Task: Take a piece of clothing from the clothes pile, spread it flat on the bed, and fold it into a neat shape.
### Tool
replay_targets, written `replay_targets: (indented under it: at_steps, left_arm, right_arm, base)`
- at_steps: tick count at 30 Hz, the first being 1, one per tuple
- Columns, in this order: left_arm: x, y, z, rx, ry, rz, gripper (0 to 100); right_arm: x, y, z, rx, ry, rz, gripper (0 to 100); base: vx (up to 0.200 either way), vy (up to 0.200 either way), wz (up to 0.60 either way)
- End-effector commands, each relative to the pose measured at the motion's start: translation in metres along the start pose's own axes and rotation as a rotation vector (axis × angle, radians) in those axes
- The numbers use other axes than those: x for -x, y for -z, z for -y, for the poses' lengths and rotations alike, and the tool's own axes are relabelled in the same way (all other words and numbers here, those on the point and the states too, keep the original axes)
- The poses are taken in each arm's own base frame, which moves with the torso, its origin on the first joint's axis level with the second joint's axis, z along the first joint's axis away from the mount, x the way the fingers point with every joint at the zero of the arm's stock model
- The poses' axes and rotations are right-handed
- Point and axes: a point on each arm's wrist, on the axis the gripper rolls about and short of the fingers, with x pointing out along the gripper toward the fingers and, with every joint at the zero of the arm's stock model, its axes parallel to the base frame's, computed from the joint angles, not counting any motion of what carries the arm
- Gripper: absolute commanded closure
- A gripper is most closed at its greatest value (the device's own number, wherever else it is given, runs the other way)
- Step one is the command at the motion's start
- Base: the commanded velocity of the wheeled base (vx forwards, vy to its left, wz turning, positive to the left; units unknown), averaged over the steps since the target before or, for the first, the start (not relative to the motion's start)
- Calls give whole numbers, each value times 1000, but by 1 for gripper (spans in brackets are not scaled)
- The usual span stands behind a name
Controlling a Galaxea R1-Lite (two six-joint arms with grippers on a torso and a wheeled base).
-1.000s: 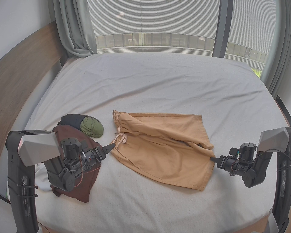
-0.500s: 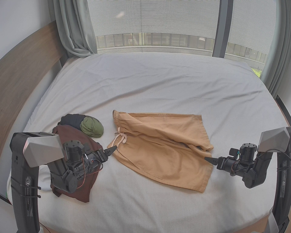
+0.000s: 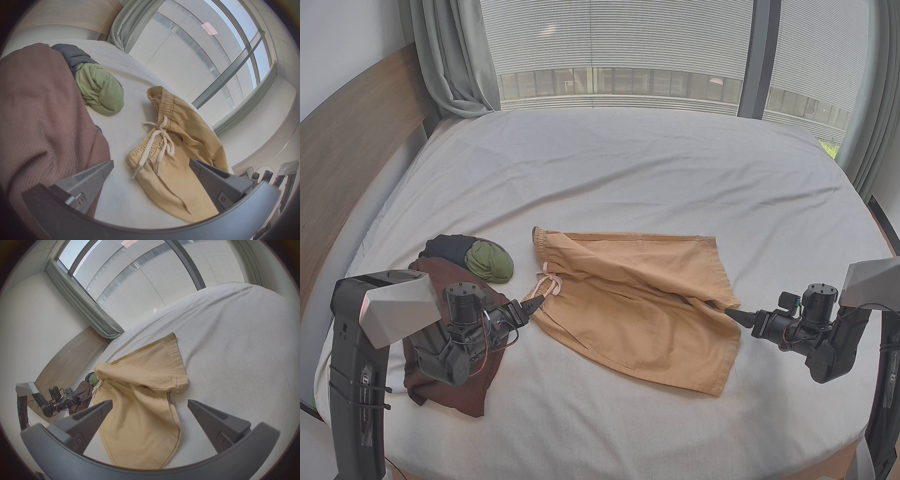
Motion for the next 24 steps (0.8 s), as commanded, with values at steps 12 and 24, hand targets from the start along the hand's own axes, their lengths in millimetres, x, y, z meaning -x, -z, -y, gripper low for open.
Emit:
replay_targets:
  at_steps: [12,24]
  left_arm:
    - [-36,8,3,-9,4,3,0]
    - [-42,8,-4,-7,-15,25,100]
  right_arm:
    - [2,-9,-5,26,-22,50,0]
    - [1,-8,-7,30,-29,49,0]
  base:
    - [0,0,0]
    - [0,0,0]
